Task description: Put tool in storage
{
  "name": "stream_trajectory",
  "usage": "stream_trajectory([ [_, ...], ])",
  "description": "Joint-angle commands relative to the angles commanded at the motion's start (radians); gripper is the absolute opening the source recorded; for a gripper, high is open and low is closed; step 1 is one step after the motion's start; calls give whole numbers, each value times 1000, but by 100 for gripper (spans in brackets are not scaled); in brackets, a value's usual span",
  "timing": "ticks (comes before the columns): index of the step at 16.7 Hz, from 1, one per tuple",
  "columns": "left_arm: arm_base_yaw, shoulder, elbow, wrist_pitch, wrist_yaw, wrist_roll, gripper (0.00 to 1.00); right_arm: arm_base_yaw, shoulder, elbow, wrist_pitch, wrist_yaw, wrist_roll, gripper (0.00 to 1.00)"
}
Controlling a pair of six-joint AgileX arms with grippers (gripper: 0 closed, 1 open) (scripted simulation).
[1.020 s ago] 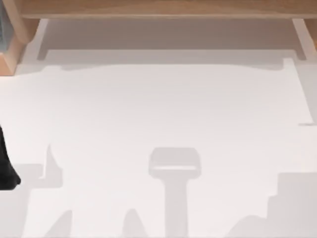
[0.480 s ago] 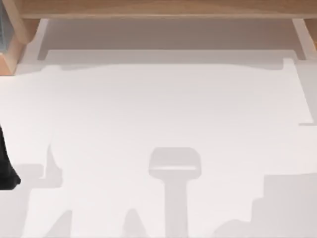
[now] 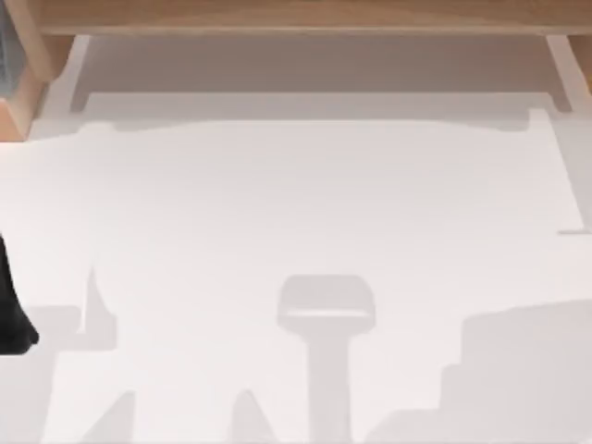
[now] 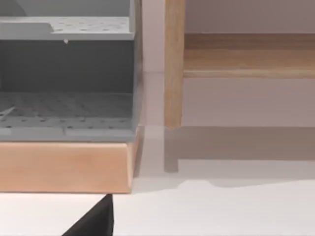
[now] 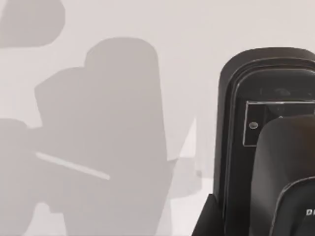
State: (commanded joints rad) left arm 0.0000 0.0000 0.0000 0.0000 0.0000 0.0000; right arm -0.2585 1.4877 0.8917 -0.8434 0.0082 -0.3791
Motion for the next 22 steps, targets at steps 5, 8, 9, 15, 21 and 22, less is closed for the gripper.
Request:
stream_trajectory([
  [5, 0, 0, 0, 0, 0, 0, 100, -54, 25, 356, -58, 15, -4, 0],
  [8, 0, 0, 0, 0, 0, 0, 100, -82, 151, 672, -145, 18, -12, 0],
  [9, 0, 0, 0, 0, 0, 0, 100, -91, 214, 781, -178, 19, -12, 0],
  [15, 0, 0, 0, 0, 0, 0, 100, -124, 750, 1359, -397, 12, 7, 0],
  [21, 0, 0, 0, 0, 0, 0, 100, -114, 1095, 1595, -579, -2, 35, 0],
  [22, 0, 0, 0, 0, 0, 0, 100, -116, 1117, 1601, -592, -1, 38, 0],
])
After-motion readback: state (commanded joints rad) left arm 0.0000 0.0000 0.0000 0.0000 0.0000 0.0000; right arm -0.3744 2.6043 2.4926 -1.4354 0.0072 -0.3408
